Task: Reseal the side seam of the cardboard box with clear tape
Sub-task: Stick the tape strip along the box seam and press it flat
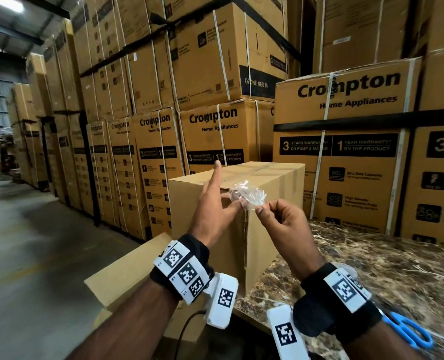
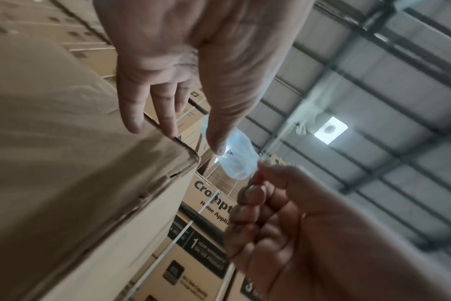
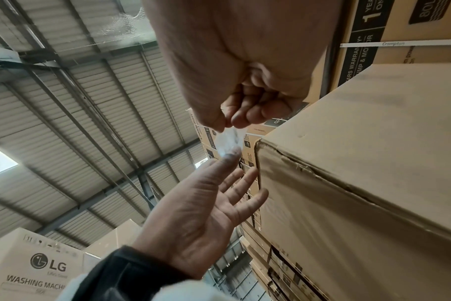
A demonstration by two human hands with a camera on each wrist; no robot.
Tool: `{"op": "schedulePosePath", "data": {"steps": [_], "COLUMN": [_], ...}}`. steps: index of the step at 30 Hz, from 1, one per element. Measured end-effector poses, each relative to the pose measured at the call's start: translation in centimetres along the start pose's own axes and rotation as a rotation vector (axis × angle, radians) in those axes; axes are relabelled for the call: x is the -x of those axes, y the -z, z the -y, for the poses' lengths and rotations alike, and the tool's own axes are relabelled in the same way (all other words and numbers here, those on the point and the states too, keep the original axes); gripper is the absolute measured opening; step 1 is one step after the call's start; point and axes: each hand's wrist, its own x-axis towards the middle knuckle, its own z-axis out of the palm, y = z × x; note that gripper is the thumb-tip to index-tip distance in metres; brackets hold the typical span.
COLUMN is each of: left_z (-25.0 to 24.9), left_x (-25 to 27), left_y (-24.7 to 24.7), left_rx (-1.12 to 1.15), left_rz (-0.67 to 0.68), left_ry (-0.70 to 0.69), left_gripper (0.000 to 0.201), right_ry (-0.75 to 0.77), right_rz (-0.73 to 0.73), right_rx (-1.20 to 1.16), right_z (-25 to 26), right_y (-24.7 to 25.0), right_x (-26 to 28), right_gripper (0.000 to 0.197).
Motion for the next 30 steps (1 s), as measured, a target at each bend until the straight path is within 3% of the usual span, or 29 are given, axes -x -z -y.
{"op": "schedulePosePath", "data": {"steps": [3,7,9,11,15,20,24,28,30], "left_z": [-0.1,-0.3,-0.2,-0.2,0.0,0.0,-0.6,-1.2,-1.5], "left_x": [0.5,1.0,0.9,0.8,0.7,0.4,0.2,0.1,0.2], "left_y": [-0.4,-0.2,0.0,0.2,0.4,0.0,-0.1,0.2,0.4], "left_rx": [-0.273,-0.499,-0.51,-0.493,-0.426,-0.297,-0.236,-0.227,-0.202], "left_rz": [-0.012,-0.075,-0.086,-0.09,-0.117,-0.126,-0.093,-0.047,-0.022], "left_ry": [-0.147,-0.386,-0.428,-0.432,-0.391,-0.295,-0.275,-0.269,-0.266], "left_gripper": [0.095,0.045,0.022,0.012,0.006,0.007,0.014,0.017,0.015], "right_ry": [-0.005,-0.001,0.005,0.014,0.017,0.038,0.15,0.195,0.225], "right_rz": [0.008,0.025,0.032,0.04,0.023,-0.037,-0.14,-0.266,-0.283], "right_rx": [0.002,-0.002,0.001,-0.013,-0.03,0.232,0.428,0.409,0.413], "right_z": [0.0,0.0,0.0,0.2,0.5,0.1,-0.4,-0.5,-0.4], "right_y": [0.1,0.1,0.1,0.0,-0.1,-0.8,-1.0,-1.0,-0.9], "right_x": [-0.1,0.0,0.0,0.0,0.2,-0.1,-0.8,-1.3,-1.5], "right_gripper": [0.03,0.034,0.035,0.036,0.026,0.046,0.055,0.067,0.061]}}
